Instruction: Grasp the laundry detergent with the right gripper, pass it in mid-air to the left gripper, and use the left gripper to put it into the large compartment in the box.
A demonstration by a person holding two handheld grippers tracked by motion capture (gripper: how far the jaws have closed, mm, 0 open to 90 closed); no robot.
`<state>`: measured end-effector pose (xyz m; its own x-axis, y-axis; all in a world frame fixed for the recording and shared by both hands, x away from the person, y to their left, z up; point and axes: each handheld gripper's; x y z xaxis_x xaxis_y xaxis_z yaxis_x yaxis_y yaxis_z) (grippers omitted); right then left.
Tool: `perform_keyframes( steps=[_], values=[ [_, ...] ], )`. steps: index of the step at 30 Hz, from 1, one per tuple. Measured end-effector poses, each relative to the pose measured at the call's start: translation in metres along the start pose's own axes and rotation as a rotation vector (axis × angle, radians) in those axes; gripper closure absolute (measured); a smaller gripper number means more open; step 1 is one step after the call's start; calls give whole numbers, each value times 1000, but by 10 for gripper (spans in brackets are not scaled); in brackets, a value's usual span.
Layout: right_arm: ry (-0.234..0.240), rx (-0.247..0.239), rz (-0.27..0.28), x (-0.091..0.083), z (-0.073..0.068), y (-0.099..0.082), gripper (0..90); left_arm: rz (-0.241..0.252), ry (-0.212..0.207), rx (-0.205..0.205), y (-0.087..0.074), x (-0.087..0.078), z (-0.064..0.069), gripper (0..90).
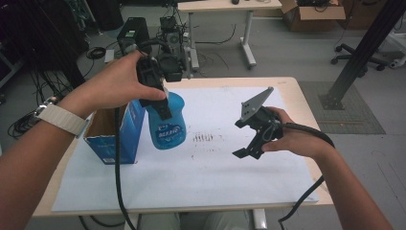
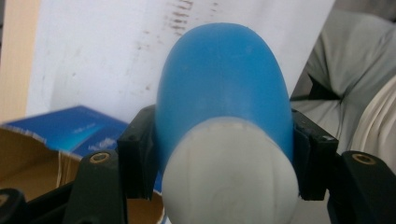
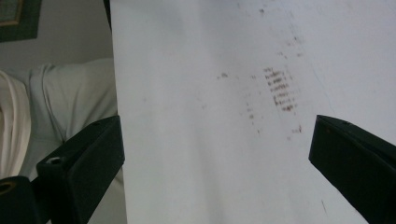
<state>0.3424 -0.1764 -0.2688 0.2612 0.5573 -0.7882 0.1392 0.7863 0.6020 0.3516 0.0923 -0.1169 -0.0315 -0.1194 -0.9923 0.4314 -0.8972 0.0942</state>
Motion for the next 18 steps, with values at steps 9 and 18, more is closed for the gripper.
perform_keyframes(
  steps=[9,18],
  values=[
    [-47,37,-112,-28,15,-24,30,22,56,-246,-4,-33,-15,376],
    [-34,11,-157,-39,19,-29,40,51,69,-476,-14,-50,-36,377]
  ],
)
Point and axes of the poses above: each handheld gripper's, and its own axes: x roughly forward along the jaws, y roughly out of its top, z roughly to its right, and after that the axes turned 10 degrees about -y, right-handed
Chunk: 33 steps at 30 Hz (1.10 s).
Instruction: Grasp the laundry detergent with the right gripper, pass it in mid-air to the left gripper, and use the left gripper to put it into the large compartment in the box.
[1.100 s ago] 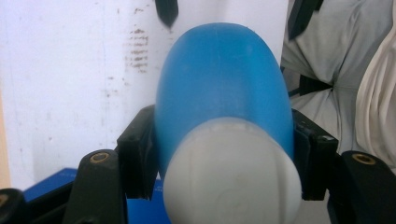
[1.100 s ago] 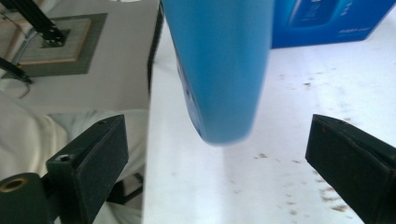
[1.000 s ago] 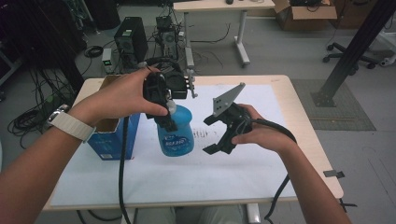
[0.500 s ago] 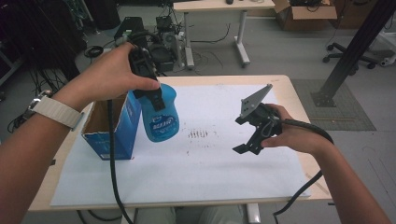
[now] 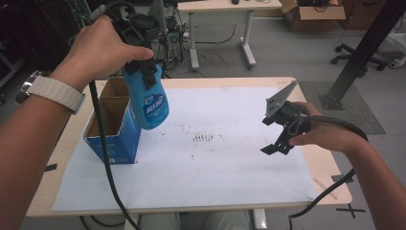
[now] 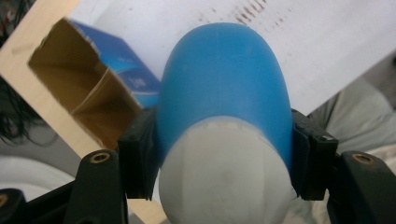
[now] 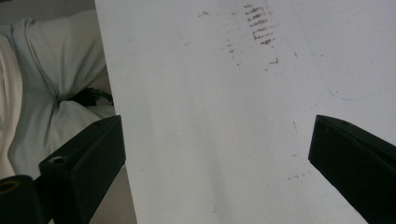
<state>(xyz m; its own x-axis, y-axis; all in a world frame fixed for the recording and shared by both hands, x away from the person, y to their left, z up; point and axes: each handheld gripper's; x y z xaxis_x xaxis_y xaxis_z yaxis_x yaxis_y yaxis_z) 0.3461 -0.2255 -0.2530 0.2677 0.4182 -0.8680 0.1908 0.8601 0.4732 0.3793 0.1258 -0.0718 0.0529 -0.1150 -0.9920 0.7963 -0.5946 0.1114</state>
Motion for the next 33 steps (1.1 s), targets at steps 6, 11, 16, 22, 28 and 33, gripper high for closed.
perform_keyframes(
  steps=[6,11,16,22,28,33],
  values=[
    [-5,-16,-27,-3,0,0,42,13,21,-134,-2,-8,-13,378],
    [-5,-19,-28,-1,-1,-3,44,31,30,-243,-6,-18,-27,378],
    [-4,-18,-31,-1,1,-6,46,61,46,-346,-12,-26,-41,379],
    [-3,-23,-33,1,0,-6,47,87,56,-434,-22,-30,-60,379],
    [5,-24,-37,4,2,-5,47,85,96,-491,-31,-24,-78,379],
    [8,-23,-39,7,3,-3,47,98,105,-531,-39,-18,-93,380]
  ],
)
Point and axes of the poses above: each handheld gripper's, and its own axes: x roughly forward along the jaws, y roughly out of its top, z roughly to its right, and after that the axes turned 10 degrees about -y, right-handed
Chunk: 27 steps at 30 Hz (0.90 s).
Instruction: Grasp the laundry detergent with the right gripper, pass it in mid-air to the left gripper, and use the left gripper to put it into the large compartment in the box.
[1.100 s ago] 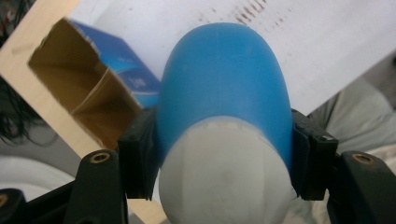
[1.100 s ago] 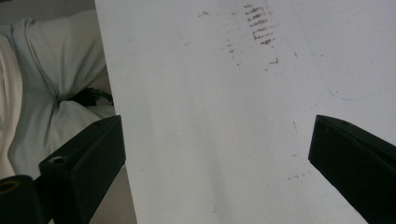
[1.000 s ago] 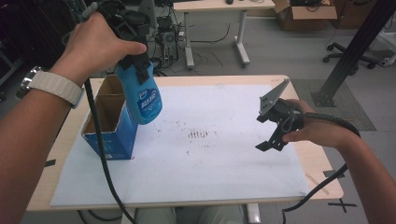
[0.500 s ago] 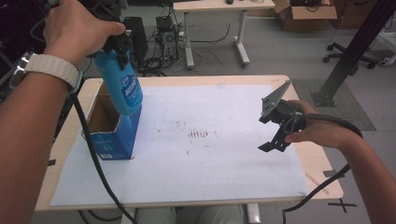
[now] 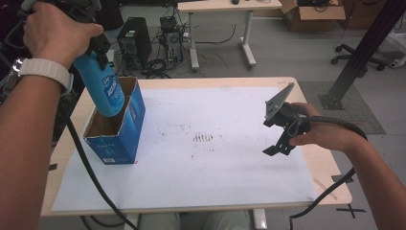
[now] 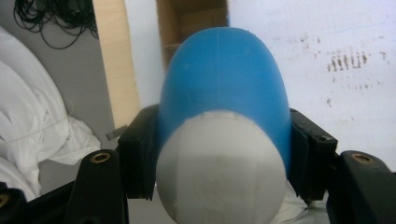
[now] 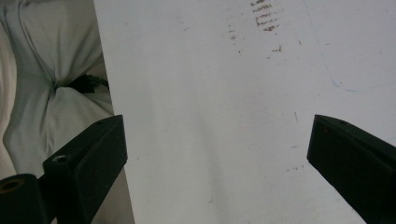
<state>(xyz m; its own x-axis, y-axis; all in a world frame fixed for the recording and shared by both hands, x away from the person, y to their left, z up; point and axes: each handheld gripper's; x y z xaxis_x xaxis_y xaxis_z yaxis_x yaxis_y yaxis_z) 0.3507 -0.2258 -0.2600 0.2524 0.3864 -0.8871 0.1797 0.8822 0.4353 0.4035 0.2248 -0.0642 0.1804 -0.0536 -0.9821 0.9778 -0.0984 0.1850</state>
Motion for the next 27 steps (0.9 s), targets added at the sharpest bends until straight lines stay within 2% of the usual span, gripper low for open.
perform_keyframes(
  steps=[9,13,19,27],
  values=[
    [12,4,-5,8,3,2,48,9,9,-12,0,27,-23,380],
    [12,9,-3,10,4,3,50,3,4,5,0,41,-27,380],
    [17,18,5,12,4,2,50,0,-9,5,1,62,-31,380],
    [19,32,-1,14,3,-3,50,-7,-4,8,-1,101,-34,380]
  ],
)
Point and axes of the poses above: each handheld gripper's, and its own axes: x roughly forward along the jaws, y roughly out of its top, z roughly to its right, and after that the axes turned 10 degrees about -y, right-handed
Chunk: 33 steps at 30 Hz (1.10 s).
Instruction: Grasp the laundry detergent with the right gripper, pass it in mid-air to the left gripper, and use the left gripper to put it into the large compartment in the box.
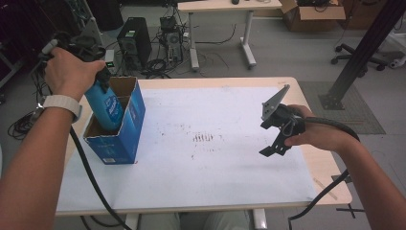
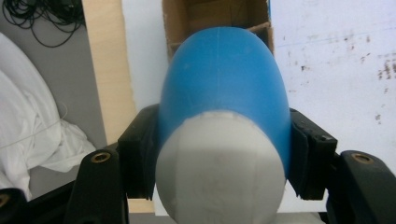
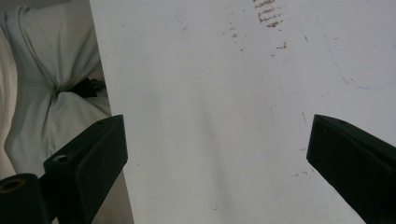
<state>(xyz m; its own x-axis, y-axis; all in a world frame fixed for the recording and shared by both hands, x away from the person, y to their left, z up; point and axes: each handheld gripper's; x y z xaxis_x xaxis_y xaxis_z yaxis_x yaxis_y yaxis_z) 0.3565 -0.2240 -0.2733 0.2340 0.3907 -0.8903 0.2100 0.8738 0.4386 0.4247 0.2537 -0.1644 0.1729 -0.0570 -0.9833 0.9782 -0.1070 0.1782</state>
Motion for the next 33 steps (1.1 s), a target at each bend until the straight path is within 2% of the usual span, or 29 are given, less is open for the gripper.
perform_keyframes(
  steps=[3,14,25,33],
  values=[
    [-1,4,-1,1,0,-1,49,-1,-9,0,-1,16,-3,380],
    [-8,15,-4,4,-1,-5,50,4,-13,-1,-9,60,-12,380],
    [-15,21,1,6,1,-3,50,3,14,33,-13,85,-11,380],
    [-14,22,-1,7,1,-3,50,-8,10,43,-13,96,-8,381]
  ],
)
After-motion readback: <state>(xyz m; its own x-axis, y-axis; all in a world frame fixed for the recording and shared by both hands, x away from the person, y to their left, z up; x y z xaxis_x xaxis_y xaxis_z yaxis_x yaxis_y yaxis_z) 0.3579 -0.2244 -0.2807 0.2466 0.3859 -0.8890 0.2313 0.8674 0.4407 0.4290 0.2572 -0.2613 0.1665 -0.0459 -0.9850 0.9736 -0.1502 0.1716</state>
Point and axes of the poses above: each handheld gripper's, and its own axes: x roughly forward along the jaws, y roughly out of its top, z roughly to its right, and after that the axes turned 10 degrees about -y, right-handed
